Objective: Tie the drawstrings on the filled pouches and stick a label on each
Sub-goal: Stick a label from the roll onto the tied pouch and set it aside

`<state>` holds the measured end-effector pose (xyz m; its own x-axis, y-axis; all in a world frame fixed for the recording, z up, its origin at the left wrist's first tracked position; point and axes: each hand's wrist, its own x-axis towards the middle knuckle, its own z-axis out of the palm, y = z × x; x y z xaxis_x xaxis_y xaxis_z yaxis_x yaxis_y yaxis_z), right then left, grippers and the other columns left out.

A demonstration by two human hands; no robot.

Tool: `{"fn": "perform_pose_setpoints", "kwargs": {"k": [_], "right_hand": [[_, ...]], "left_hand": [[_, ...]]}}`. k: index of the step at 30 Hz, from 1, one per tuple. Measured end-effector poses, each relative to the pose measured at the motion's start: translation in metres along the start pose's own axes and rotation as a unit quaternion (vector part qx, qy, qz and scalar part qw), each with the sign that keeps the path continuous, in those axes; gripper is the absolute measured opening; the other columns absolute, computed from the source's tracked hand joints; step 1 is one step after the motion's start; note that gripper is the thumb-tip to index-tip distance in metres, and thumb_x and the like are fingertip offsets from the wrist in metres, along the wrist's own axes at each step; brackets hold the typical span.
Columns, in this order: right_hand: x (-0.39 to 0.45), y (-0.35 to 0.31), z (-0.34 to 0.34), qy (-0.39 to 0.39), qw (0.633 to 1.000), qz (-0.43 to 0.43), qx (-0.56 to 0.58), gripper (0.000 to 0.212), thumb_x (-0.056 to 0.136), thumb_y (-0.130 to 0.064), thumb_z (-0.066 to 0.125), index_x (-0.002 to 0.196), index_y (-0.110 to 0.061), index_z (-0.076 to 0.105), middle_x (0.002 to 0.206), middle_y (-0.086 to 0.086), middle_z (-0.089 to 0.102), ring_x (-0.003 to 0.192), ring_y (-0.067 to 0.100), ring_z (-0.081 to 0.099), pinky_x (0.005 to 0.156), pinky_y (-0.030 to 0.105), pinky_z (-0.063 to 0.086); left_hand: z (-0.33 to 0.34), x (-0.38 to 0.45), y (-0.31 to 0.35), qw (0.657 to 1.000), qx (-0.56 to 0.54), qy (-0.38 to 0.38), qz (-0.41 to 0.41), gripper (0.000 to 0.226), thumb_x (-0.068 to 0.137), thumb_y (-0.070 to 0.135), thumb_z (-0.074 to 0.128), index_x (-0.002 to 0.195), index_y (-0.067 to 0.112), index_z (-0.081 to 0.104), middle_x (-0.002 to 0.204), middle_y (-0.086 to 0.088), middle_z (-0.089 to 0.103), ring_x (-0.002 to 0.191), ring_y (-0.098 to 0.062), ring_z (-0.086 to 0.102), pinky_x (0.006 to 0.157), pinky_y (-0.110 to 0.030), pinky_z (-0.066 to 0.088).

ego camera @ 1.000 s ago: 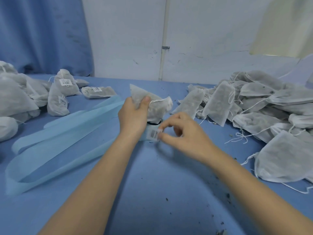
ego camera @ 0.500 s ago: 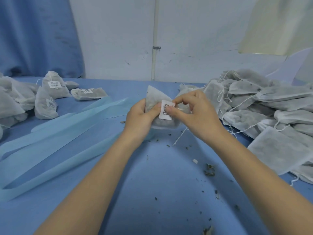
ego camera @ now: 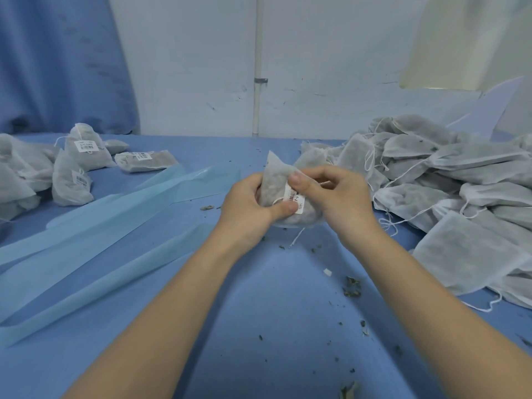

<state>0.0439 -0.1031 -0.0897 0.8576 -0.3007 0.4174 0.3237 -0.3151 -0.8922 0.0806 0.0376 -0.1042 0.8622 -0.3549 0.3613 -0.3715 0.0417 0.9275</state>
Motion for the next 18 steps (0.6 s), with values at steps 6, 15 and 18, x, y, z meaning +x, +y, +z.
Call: {"fn": "perform_pose_setpoints", "kwargs": {"k": [6,15,18], "right_hand": [[-0.003,0.008,0.006,-0.012,0.997,0.066,0.027,0.035,0.081,-0.036,0.073,0.114,-0.035,0.061,0.112,-0.014,0.063,0.101,0.001,0.062,0.084,0.022,0.050],[-0.003,0.001,0.041,0.084,0.972,0.092,0.199,0.024,0.083,-0.010,0.073,0.097,-0.010,0.054,0.091,0.008,0.061,0.063,0.009,0.064,0.053,0.021,0.052],[0.015,-0.026,0.079,0.042,0.979,0.051,0.193,0.028,0.088,-0.023,0.069,0.111,-0.011,0.060,0.091,-0.002,0.064,0.076,0.008,0.069,0.070,0.021,0.056]], "left_hand": [[0.001,0.001,-0.005,0.995,-0.062,0.072,-0.028,0.013,0.077,0.010,0.074,0.087,0.015,0.068,0.080,0.004,0.073,0.074,-0.010,0.068,0.066,-0.020,0.050],[-0.001,0.006,0.003,0.941,-0.259,0.195,-0.100,0.014,0.085,0.022,0.067,0.086,0.009,0.068,0.079,-0.005,0.073,0.080,-0.022,0.069,0.067,-0.030,0.056],[0.003,0.002,0.010,0.913,-0.338,0.207,-0.097,0.025,0.083,0.044,0.064,0.088,0.019,0.064,0.075,0.007,0.073,0.079,-0.010,0.071,0.058,-0.020,0.054]]}}
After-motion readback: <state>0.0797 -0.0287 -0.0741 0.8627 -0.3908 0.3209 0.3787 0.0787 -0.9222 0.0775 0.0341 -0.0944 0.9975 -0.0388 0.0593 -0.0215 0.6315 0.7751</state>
